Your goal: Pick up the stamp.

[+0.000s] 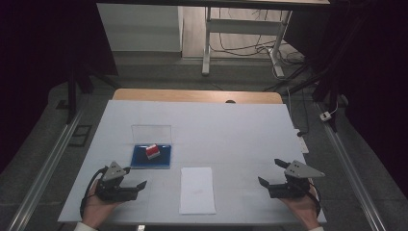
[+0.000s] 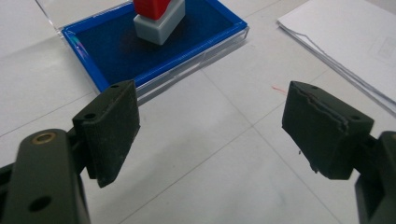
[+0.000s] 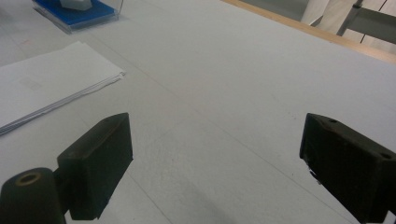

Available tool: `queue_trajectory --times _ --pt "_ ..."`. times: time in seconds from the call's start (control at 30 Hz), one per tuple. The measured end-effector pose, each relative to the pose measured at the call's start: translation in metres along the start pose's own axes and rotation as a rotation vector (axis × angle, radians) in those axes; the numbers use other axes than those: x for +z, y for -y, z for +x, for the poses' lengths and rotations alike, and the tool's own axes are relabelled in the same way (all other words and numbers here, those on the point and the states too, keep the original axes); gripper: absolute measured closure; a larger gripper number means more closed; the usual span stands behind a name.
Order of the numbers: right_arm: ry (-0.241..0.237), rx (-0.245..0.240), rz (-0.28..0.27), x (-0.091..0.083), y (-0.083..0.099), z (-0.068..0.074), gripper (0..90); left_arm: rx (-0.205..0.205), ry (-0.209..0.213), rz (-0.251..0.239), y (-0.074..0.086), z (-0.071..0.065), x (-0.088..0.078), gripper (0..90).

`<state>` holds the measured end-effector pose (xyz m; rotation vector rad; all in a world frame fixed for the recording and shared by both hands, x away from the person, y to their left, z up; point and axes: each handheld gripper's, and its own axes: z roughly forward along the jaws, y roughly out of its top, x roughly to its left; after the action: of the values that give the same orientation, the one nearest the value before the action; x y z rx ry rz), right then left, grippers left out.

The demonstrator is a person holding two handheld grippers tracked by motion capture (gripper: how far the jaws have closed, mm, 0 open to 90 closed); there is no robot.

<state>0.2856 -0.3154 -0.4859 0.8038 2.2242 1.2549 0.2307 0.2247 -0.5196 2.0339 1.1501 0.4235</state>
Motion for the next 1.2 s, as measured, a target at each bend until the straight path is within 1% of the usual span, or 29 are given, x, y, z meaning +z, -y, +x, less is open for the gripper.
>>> queue_trajectory --times 0.17,0.23,0.3,0.43,0.63,0.77,0.9,0.97,1.0,1.2 --pt "0.0 -0.005 0.006 0.002 0.002 0.0 9.9 0.009 -0.006 -0.001 0.001 0.001 0.001 19.3" --pt "0.006 -0.019 0.007 0.001 0.002 0.002 10.6 0.013 -0.005 -0.001 0.001 0.0 0.001 19.3" --pt "0.001 -0.021 0.003 0.001 0.002 0.002 11.1 0.019 -0.008 -0.002 0.001 0.0 0.0 19.3" --pt "-0.003 -0.031 0.0 0.001 0.002 0.003 12.2 0.019 -0.016 -0.006 0.001 0.0 -0.001 19.2" --pt "-0.006 -0.023 0.01 0.002 0.002 0.003 12.8 0.019 -0.018 -0.009 0.001 0.001 -0.002 18.7" --pt "-0.01 -0.021 0.004 0.001 0.001 0.003 13.3 0.027 -0.02 -0.011 0.0 0.0 -0.004 18.6" --pt "-0.012 -0.017 0.001 0.003 0.002 0.003 13.4 0.04 -0.028 -0.015 -0.004 0.001 -0.007 18.4" --pt "-0.012 -0.017 0.003 0.003 0.002 0.003 13.5 0.044 -0.023 -0.016 -0.007 0.001 -0.008 18.3" --pt "-0.003 -0.023 0.012 0.003 0.002 0.004 13.8 0.047 -0.026 -0.016 -0.008 0.001 -0.009 18.3" --pt "0.0 -0.018 0.013 0.004 0.003 0.004 14.0 0.06 -0.029 -0.012 -0.014 0.002 -0.01 18.5"
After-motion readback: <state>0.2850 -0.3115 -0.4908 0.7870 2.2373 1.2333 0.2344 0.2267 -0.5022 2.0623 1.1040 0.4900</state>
